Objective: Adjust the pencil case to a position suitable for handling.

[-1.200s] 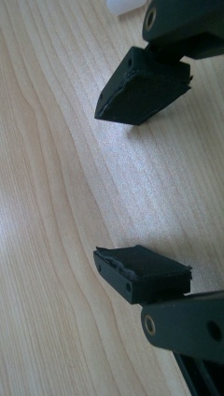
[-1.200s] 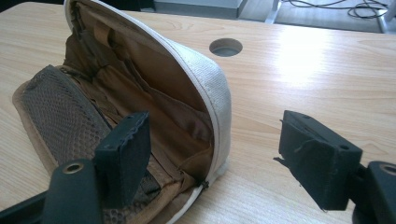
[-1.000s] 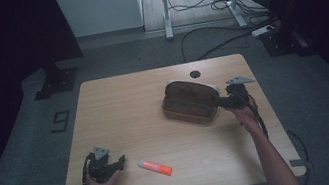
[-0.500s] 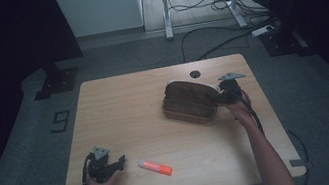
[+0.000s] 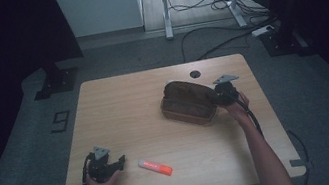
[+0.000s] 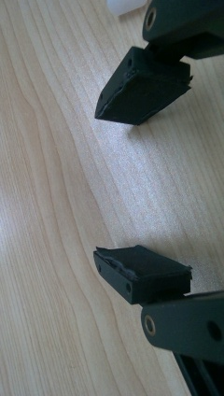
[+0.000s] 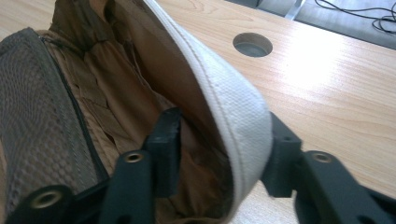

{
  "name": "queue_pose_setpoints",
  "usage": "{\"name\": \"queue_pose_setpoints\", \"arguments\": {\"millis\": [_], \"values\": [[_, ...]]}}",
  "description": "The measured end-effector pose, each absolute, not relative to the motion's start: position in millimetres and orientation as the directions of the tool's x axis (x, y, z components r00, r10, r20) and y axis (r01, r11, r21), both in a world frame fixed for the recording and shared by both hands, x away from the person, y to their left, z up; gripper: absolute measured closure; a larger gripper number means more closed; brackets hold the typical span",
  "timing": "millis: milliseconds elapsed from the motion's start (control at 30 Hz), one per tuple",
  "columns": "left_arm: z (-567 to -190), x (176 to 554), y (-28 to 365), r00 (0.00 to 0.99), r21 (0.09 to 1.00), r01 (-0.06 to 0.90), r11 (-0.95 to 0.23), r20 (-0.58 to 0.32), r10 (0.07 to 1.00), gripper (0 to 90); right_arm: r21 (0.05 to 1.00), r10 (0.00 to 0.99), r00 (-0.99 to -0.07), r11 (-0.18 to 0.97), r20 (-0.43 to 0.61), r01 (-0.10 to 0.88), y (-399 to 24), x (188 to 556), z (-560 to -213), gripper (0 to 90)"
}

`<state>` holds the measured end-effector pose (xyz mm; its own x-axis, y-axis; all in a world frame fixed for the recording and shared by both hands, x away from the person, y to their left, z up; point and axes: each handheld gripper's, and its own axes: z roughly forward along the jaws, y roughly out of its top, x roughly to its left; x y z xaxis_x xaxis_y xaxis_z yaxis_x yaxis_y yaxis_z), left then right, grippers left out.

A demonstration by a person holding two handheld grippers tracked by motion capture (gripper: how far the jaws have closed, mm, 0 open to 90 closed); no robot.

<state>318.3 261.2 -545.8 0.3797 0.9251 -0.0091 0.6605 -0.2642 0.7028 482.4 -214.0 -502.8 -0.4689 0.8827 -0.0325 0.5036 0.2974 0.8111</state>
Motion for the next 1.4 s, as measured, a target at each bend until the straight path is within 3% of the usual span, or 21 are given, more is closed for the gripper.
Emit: {"name": "queue_pose_setpoints", "arguments": {"millis": [133, 567, 1400], "values": [[-545.8, 318.3, 261.2, 0.38, 0.703, 0.66, -0.264, -0.009, 0.925, 27.5, 0.817, 0.88, -0.474, 0.298, -0.035, 0.493, -218.1, 482.3, -503.2, 64.9], [-545.8, 318.3, 261.2, 0.38, 0.703, 0.66, -0.264, -0.009, 0.925, 27.6, 0.834, 0.869, -0.495, 0.282, -0.013, 0.475, -222.3, 482.3, -506.9, 78.8], [-545.7, 318.3, 261.1, 0.38, 0.702, 0.661, -0.265, -0.009, 0.925, 27.6, 0.909, 0.834, -0.539, 0.129, 0.117, 0.397, -244.2, 462.3, -484.8, 80.5]]}}
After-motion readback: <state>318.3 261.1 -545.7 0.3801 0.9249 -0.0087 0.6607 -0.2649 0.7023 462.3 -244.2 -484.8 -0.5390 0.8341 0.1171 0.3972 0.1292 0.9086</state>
